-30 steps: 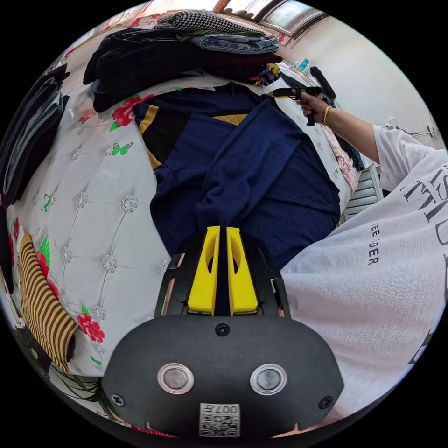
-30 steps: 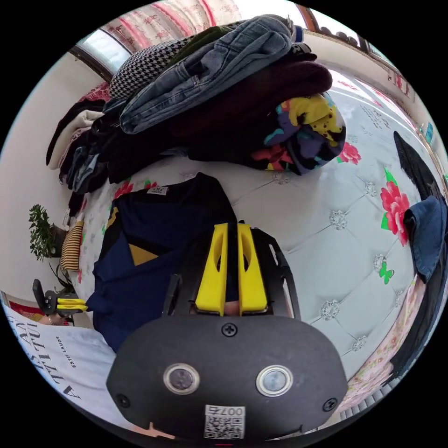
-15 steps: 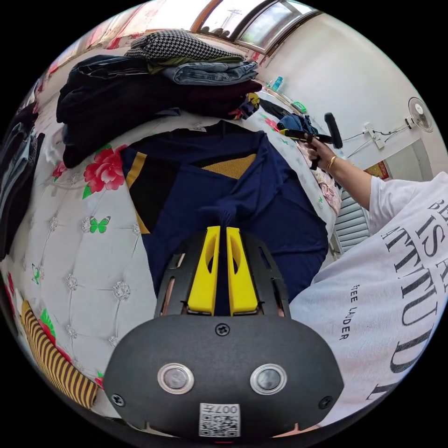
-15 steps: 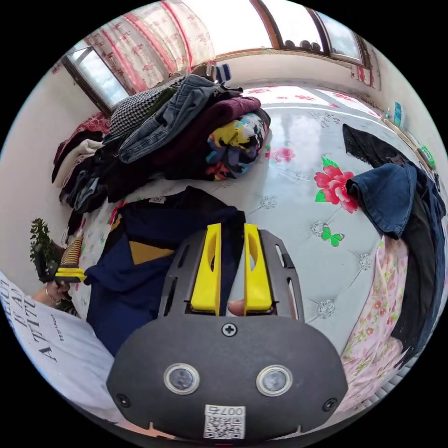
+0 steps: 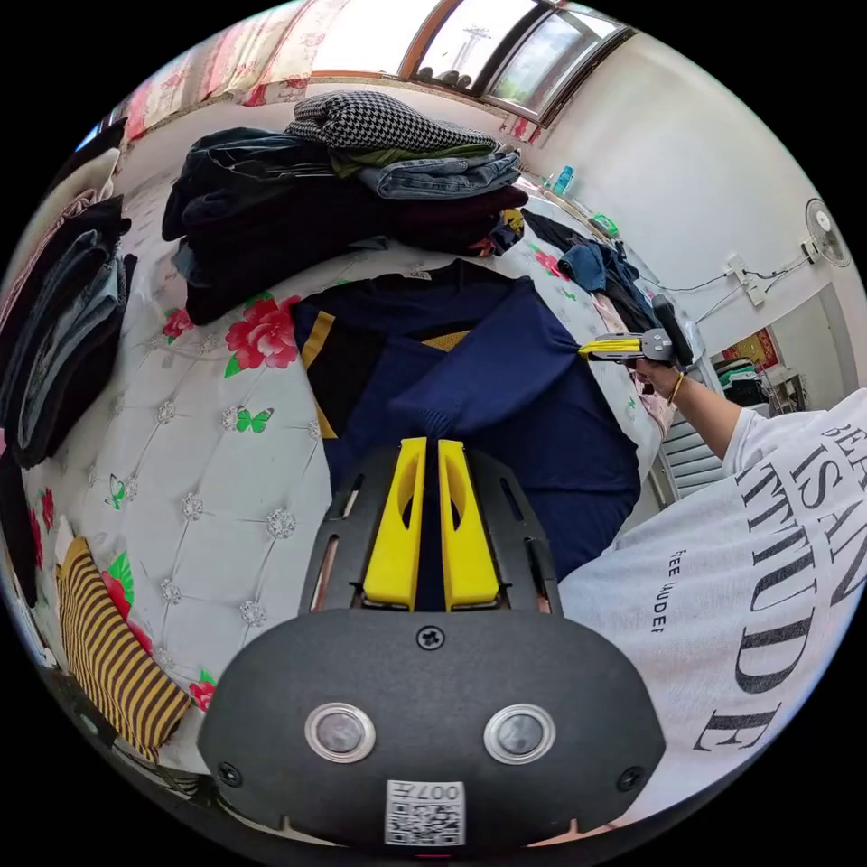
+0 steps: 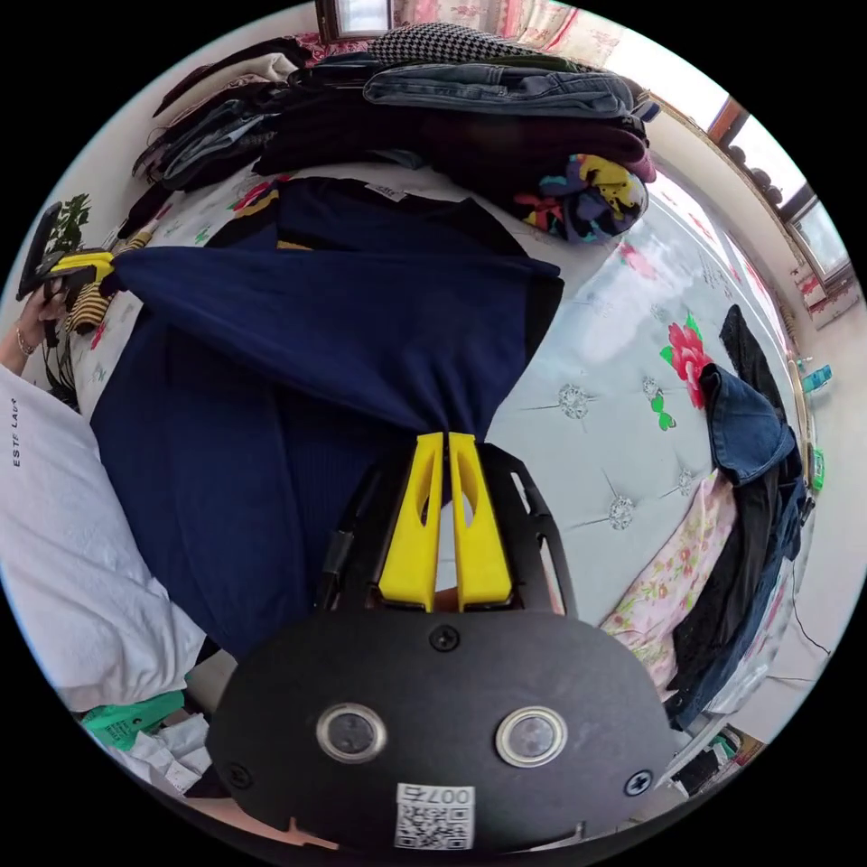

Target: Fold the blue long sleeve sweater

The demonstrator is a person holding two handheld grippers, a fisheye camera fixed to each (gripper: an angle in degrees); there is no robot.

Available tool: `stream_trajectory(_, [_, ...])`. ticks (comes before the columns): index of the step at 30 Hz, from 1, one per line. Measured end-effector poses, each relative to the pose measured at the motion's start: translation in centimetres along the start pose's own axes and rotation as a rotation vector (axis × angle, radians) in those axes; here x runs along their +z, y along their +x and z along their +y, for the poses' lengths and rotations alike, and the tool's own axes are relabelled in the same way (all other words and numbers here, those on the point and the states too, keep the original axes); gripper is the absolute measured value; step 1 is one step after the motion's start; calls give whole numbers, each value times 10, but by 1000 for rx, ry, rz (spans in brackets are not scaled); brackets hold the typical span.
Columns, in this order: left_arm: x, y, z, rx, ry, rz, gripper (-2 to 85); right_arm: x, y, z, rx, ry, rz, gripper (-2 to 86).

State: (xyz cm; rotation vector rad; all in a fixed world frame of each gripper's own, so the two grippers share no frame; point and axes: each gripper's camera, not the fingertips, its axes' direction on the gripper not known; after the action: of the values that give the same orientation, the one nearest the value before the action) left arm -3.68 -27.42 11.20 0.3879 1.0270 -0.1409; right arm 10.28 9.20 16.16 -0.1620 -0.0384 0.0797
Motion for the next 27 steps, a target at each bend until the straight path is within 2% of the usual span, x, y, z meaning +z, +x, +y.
stream_trajectory(3, [23, 3, 13, -80, -66, 22, 11, -12, 10, 11, -11, -17, 1, 3])
stream_trajectory(7, [97, -13, 53, -281, -233, 63, 27, 7, 24, 18, 52, -111, -33, 16])
stream_trajectory(9, [99, -16, 61, -296, -219, 90, 51, 8, 24, 18, 62, -129, -26, 27])
stream_trajectory(15, [71, -19, 55, -168, -144, 44, 58, -41, -3, 4, -10, 42, 75, 56])
stream_trajectory(17, [81, -20, 41, -126, -146, 54, 61, -50, -27, -19, -67, 144, -14, 60])
stream_trajectory(21, [118, -2, 16, -36, -226, 79, 71, -26, -74, -71, -206, 123, -147, 63])
stream_trajectory(27, [125, 14, 1, 44, -265, 19, 2, 23, -112, -124, -229, 39, -257, 62])
